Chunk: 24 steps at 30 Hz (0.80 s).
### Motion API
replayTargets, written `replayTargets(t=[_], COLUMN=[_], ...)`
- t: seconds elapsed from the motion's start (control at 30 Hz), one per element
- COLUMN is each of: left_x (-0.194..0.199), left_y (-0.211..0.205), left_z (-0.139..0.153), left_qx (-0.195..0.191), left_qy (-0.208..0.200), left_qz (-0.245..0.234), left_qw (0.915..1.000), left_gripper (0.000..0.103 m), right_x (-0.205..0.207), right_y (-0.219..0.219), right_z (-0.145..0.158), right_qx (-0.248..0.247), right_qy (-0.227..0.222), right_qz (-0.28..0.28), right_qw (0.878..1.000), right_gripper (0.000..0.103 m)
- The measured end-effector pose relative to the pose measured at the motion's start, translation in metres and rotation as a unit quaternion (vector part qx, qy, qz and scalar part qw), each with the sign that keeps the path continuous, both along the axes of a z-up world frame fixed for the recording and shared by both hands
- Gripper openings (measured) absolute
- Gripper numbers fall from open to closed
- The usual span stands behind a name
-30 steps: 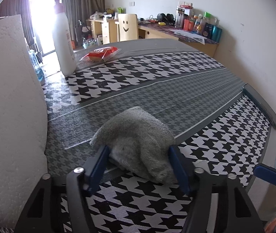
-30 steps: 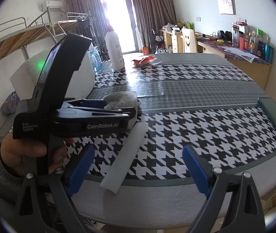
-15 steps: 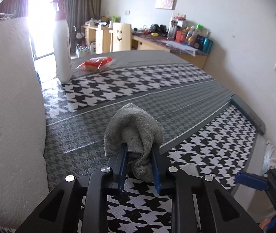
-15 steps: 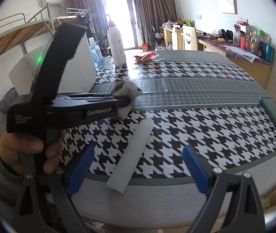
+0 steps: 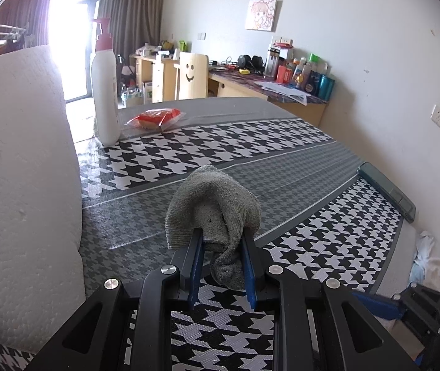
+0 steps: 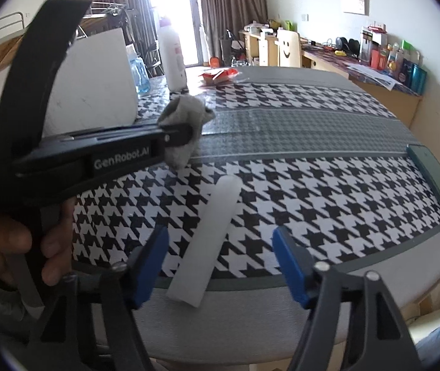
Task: Organize soft objects
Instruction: 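Grasp the white foam tube with the right gripper while the left gripper holds the cloth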
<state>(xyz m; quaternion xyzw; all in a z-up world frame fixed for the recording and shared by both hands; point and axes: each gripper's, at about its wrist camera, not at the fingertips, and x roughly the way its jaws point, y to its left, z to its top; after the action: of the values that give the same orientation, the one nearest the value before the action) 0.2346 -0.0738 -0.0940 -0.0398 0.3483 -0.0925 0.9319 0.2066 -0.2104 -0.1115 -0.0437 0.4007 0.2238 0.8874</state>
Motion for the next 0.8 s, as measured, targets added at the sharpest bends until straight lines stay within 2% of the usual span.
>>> replayTargets(t=[0.07, 0.27, 0.5, 0.6, 0.8], left_x=[-0.001, -0.005, -0.011, -0.013, -0.014], left_y=[0.000, 0.000, 0.002, 0.002, 0.005], left_z=[0.000, 0.002, 0.004, 0.005, 0.007], left_qx=[-0.001, -0.002, -0.001, -0.001, -0.013], left_qy=[-0.002, -0.011, -0.021, -0.023, -0.025], left_qz=[0.000, -0.006, -0.003, -0.006, -0.010], left_qw=[1.0000, 0.9999, 0.9998, 0.9997, 0.9996], left_gripper=[0.025, 0.025, 0.025, 0.025, 0.025], right_x=[-0.002, -0.007, -0.012, -0.014, -0.018], right_y=[0.003, 0.014, 0.018, 0.020, 0.021], right_z=[-0.001, -0.003, -0.005, -0.005, -0.005], right_qx=[-0.006, -0.025, -0.053, -0.052, -0.046], right_qy=[0.002, 0.004, 0.004, 0.007, 0.007], right_qz=[-0.002, 0.000, -0.019, -0.019, -0.029], right_qw=[1.000, 1.000, 0.998, 0.998, 0.999], right_gripper=[0.063, 0.050, 0.040, 0.028, 0.022])
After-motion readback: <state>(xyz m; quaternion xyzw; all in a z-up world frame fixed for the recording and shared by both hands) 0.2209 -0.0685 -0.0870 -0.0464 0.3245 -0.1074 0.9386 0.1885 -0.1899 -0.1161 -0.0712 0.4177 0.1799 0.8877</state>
